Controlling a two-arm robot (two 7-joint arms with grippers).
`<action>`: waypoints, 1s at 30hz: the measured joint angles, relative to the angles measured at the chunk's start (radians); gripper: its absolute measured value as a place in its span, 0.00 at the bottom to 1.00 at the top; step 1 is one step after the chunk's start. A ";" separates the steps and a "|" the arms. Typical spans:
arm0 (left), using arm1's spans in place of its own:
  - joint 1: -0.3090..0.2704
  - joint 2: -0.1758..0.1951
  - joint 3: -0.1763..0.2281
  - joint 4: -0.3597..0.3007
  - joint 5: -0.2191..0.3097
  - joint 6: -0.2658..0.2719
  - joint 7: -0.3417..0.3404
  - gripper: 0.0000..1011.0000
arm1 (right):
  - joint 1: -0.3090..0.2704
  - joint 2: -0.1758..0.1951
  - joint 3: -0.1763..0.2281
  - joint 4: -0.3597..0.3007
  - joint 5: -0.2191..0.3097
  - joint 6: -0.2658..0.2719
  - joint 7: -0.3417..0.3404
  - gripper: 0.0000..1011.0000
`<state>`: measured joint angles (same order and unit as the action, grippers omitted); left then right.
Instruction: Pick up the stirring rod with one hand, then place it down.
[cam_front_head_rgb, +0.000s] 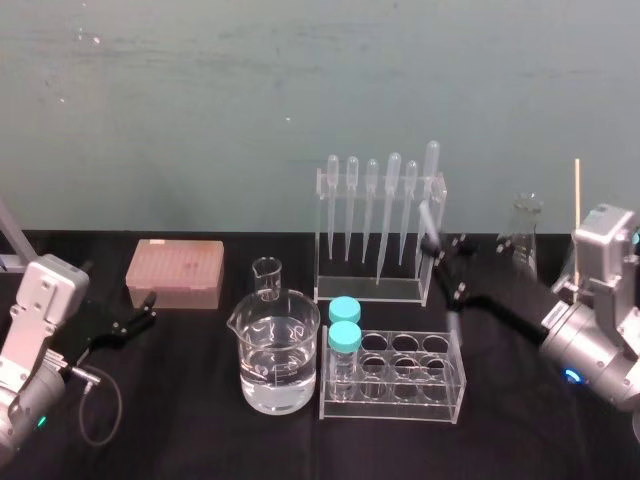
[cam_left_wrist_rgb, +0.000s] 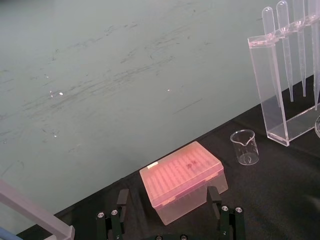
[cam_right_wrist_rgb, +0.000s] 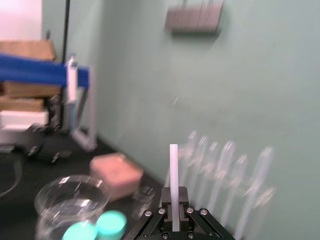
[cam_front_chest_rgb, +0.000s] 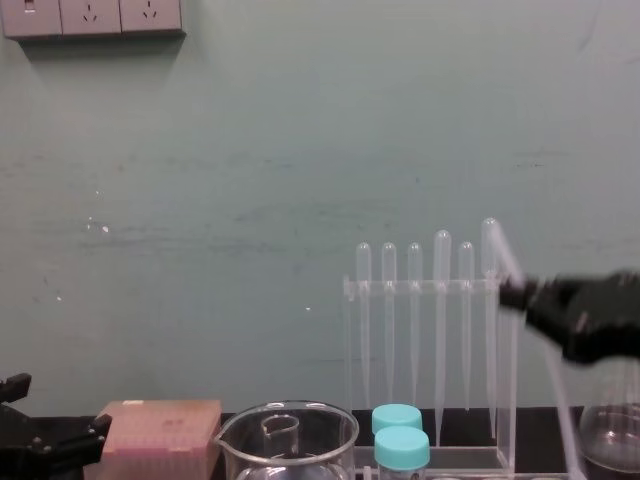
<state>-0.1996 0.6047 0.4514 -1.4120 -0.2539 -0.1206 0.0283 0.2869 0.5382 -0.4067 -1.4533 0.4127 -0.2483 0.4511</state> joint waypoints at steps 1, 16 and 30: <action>0.000 0.000 0.000 0.000 0.000 0.000 0.000 0.99 | -0.007 -0.004 0.009 -0.006 -0.008 -0.027 -0.013 0.07; 0.000 0.000 0.000 0.000 0.000 0.000 0.000 0.99 | -0.045 -0.095 0.107 0.029 0.126 -0.200 0.033 0.07; 0.000 0.000 0.000 0.000 0.000 0.000 0.000 0.99 | -0.046 -0.115 0.117 0.053 0.123 -0.153 0.042 0.07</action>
<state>-0.1996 0.6047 0.4514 -1.4120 -0.2539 -0.1206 0.0283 0.2413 0.4233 -0.2898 -1.4005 0.5352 -0.4018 0.4926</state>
